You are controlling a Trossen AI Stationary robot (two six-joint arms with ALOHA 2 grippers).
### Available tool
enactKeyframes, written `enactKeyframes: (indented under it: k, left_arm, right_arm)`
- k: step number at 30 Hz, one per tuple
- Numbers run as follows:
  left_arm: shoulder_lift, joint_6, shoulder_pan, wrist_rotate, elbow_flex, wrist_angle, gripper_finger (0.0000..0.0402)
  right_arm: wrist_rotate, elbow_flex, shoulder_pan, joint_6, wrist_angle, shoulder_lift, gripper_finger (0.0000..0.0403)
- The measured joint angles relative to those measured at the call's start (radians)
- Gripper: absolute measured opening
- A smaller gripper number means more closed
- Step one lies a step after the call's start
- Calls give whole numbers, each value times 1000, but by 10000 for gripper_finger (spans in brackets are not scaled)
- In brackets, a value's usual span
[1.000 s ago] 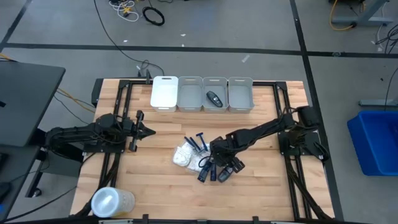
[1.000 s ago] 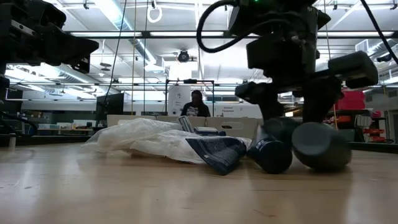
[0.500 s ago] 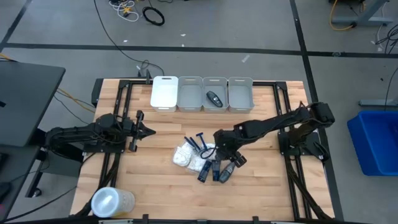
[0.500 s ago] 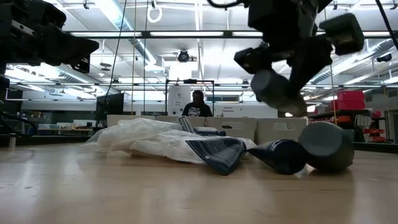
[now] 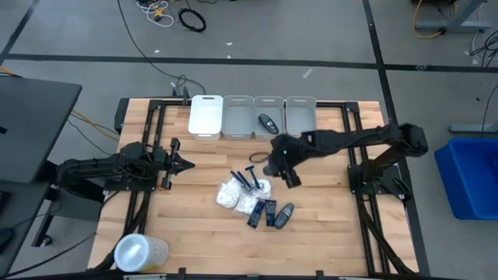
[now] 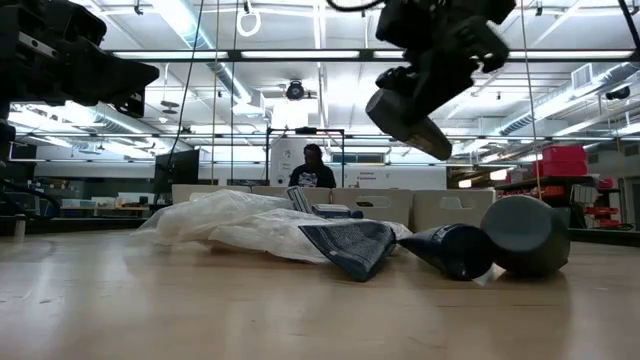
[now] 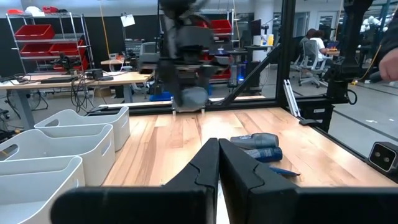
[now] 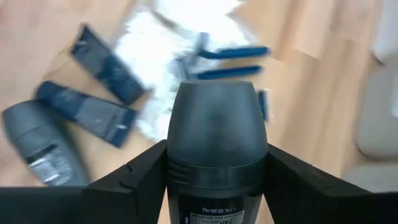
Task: Pick & Place Travel size toiletries
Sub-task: Put the gray deodorant into the middle gray bin
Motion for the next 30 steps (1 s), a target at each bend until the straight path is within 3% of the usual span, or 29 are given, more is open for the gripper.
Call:
enactKeyframes:
  k: [9,17,22,30]
  left_arm:
    - [0,0,0,0,0,0,16]
    - [0,0,0,0,0,0,16]
    - [0,0,0,0,0,0,16]
    - [0,0,0,0,0,0,16]
  right_arm:
    - [0,0,-168,68,69,0,216]
    - [0,0,-304,180,181,0,237]
    - [1,0,-375,241,205,0,222]
    - [133,0,-460,313,268,0,234]
